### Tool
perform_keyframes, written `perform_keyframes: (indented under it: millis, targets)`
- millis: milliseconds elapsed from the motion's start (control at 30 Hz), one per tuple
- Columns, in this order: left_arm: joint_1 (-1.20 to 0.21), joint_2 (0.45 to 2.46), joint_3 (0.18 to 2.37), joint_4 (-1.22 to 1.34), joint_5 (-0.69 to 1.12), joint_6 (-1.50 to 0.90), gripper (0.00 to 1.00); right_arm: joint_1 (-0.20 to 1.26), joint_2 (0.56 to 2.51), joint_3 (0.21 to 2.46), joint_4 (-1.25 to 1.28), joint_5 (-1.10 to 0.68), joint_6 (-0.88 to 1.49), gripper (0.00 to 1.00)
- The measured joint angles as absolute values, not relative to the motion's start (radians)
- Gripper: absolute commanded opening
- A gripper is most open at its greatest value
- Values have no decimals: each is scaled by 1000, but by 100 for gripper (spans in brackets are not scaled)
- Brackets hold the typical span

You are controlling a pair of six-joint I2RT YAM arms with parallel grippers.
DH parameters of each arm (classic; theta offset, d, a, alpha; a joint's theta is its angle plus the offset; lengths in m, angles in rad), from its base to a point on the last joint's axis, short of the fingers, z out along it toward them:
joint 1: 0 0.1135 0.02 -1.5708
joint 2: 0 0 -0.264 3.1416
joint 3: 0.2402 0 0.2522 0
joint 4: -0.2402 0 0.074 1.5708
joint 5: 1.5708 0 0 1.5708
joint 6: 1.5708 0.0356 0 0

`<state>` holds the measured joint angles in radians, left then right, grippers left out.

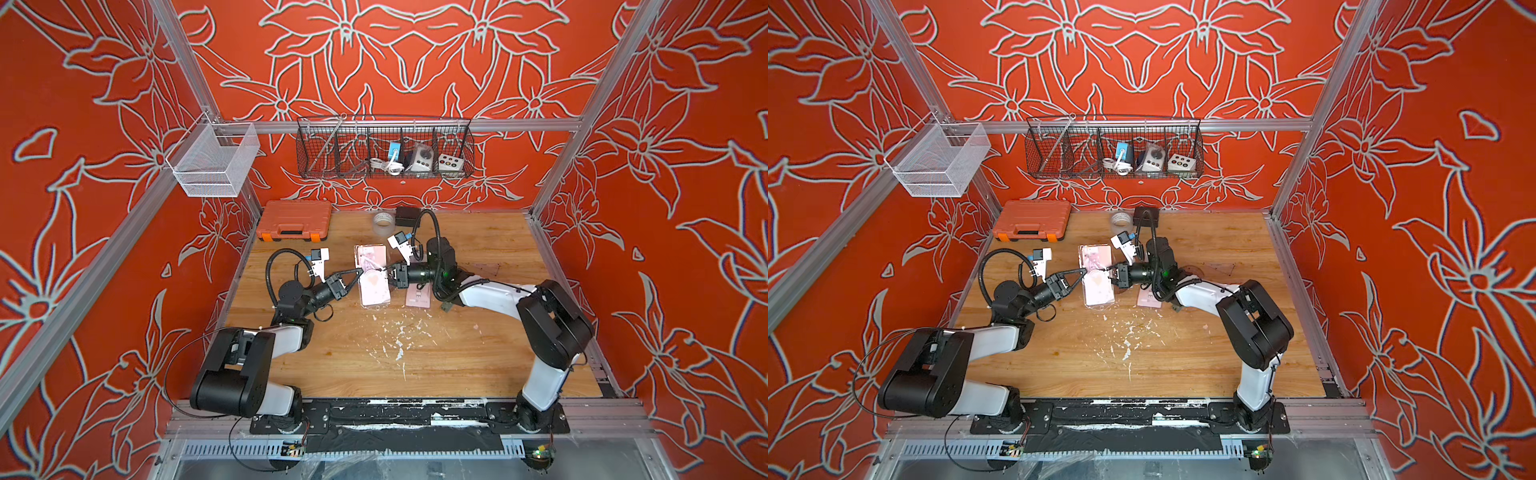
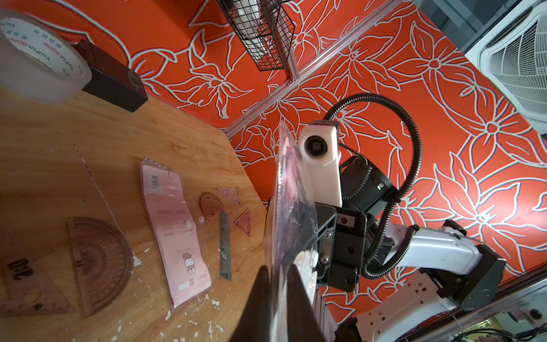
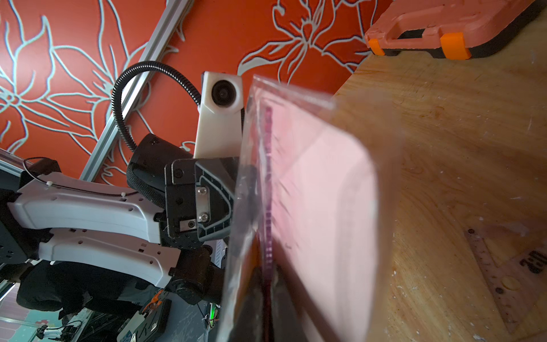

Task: Open the ruler set and take out the ruler
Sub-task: Take out the ruler from the ruler set bag.

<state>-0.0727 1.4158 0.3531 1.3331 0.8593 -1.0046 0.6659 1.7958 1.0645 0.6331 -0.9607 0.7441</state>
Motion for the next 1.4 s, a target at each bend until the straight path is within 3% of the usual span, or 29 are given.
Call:
perform_keyframes:
  millis: [133, 200, 1133, 1400]
  targets:
    - [-78, 1417, 363, 1325, 859, -1002, 11, 666, 1796, 1065, 636, -961, 744, 0]
    - [-83, 1419, 369, 1318, 859, -1004, 0, 666, 1796, 1065, 637, -961, 744, 0]
    - [-41, 1319, 315, 1165, 719, -907, 0, 600, 1711, 999, 659, -886, 781, 0]
    - [7, 1291, 313, 1019, 675, -852, 0, 563, 1641, 957, 648, -779, 800, 0]
